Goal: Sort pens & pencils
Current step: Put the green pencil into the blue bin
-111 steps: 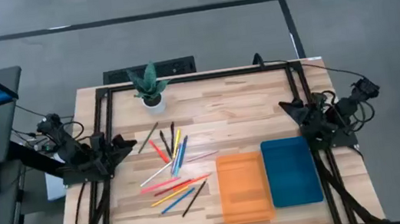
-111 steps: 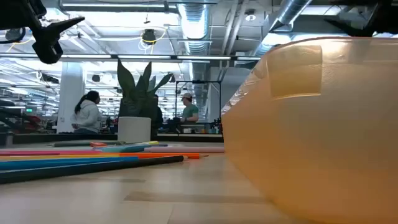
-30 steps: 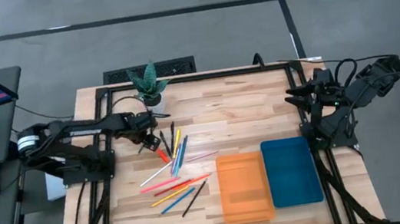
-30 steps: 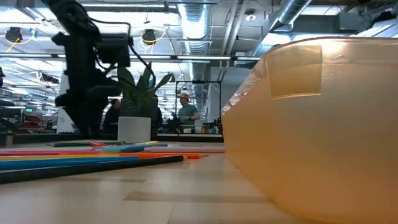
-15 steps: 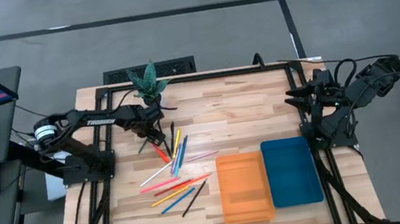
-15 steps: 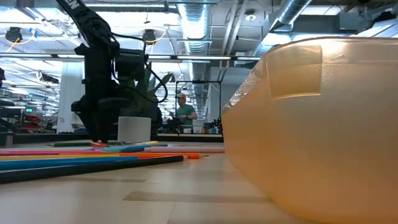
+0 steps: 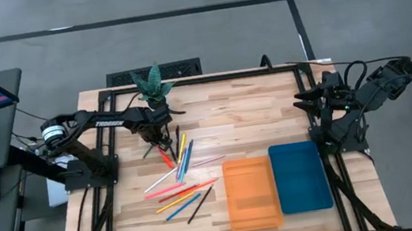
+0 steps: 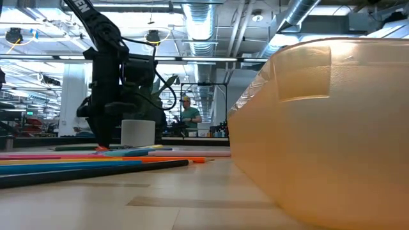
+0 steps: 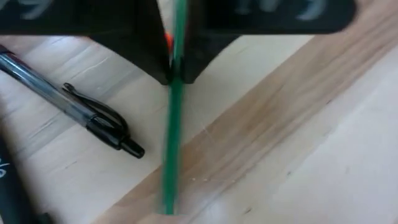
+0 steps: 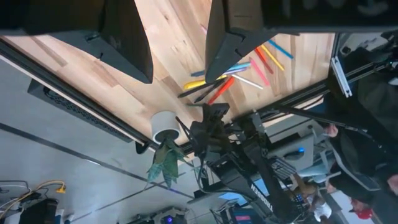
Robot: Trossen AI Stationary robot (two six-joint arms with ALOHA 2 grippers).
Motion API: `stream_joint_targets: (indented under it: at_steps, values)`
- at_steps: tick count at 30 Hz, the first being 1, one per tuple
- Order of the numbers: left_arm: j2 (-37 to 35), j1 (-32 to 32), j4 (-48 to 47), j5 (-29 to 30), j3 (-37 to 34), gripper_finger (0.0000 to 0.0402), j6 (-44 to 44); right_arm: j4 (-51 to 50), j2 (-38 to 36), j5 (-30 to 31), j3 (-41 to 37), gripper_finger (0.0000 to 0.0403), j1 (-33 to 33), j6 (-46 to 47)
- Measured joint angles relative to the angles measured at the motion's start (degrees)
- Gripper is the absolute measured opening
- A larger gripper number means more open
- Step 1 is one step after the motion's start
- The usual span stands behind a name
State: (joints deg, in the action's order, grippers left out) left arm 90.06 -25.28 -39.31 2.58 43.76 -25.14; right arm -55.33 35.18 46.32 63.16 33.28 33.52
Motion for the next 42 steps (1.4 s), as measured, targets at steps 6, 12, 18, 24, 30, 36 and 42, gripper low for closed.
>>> stream_joint_targets:
  at_steps: [6,12,18,24,30,36,42]
  values:
    - [-0.4,0.4,-0.4,0.3,0.4,0.0005,-0.5,0.0,0.0,0.0,0.0,0.0169,0.0,0.0]
    - [-3.7,2.8,-2.2,1.1,5.1,0.0002,-2.7,0.7,0.2,0.1,0.0,0.0169,-0.1,-0.1]
    - [-10.7,5.7,-3.2,0.8,13.7,0.0001,-7.7,5.9,3.3,0.4,0.0,0.0169,-0.6,-4.5]
    - [-18.4,12.8,8.0,3.9,23.1,0.0003,-11.3,16.4,10.0,-1.1,0.0,0.0169,-4.1,-10.0]
    - [-20.4,20.8,26.5,11.5,28.8,0.0003,-5.8,31.2,18.3,-12.4,0.0,0.0182,-11.5,-16.3]
    - [-18.3,25.3,34.0,14.1,31.2,0.0002,-1.8,41.5,26.0,-21.4,0.8,0.0239,-19.9,-21.6]
    - [-16.3,26.9,37.6,14.8,31.3,0.0001,-1.1,41.7,34.5,-26.0,8.4,0.0265,-24.5,-27.3]
